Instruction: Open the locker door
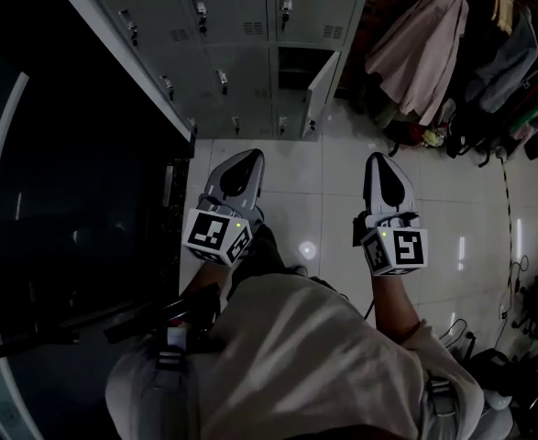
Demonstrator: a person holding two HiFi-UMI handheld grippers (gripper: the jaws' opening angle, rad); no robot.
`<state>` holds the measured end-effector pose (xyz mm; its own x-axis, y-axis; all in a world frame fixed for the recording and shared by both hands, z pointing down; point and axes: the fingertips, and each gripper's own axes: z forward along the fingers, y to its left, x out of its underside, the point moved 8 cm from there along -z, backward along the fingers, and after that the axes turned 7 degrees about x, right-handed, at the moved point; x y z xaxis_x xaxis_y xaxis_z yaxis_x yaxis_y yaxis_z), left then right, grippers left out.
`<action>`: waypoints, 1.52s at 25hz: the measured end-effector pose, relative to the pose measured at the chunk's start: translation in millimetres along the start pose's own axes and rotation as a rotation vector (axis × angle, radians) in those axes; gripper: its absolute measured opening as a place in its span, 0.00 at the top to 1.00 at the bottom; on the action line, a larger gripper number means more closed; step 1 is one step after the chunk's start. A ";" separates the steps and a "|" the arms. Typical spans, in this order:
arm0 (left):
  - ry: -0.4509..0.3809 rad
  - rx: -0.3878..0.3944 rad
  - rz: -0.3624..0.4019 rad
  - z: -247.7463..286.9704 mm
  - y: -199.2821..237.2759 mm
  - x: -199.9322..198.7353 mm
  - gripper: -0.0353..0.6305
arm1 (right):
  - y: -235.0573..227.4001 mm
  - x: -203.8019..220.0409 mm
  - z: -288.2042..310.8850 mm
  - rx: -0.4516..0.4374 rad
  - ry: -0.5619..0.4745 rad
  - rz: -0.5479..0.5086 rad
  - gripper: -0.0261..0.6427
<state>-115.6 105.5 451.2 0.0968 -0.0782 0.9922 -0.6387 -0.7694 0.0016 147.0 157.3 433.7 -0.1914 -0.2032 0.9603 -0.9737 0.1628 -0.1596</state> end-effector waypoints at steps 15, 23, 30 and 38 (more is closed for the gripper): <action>-0.007 0.035 0.041 -31.0 -36.5 -62.9 0.95 | 43.5 -75.7 -37.6 -0.036 -0.056 -0.037 0.96; 0.017 0.029 0.014 -52.2 -26.0 -71.2 0.95 | 66.2 -86.0 -35.7 -0.043 -0.039 -0.027 0.96; -0.006 0.035 0.037 -63.6 -22.8 -85.3 0.95 | 77.9 -91.2 -38.4 -0.033 -0.046 -0.013 0.96; -0.014 0.026 0.050 -77.6 -14.8 -92.3 0.95 | 90.2 -93.5 -44.8 -0.010 -0.047 -0.017 0.96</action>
<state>-174.3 173.3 369.3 0.0757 -0.1257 0.9892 -0.6229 -0.7806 -0.0515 82.6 234.2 339.7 -0.1806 -0.2507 0.9511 -0.9755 0.1690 -0.1407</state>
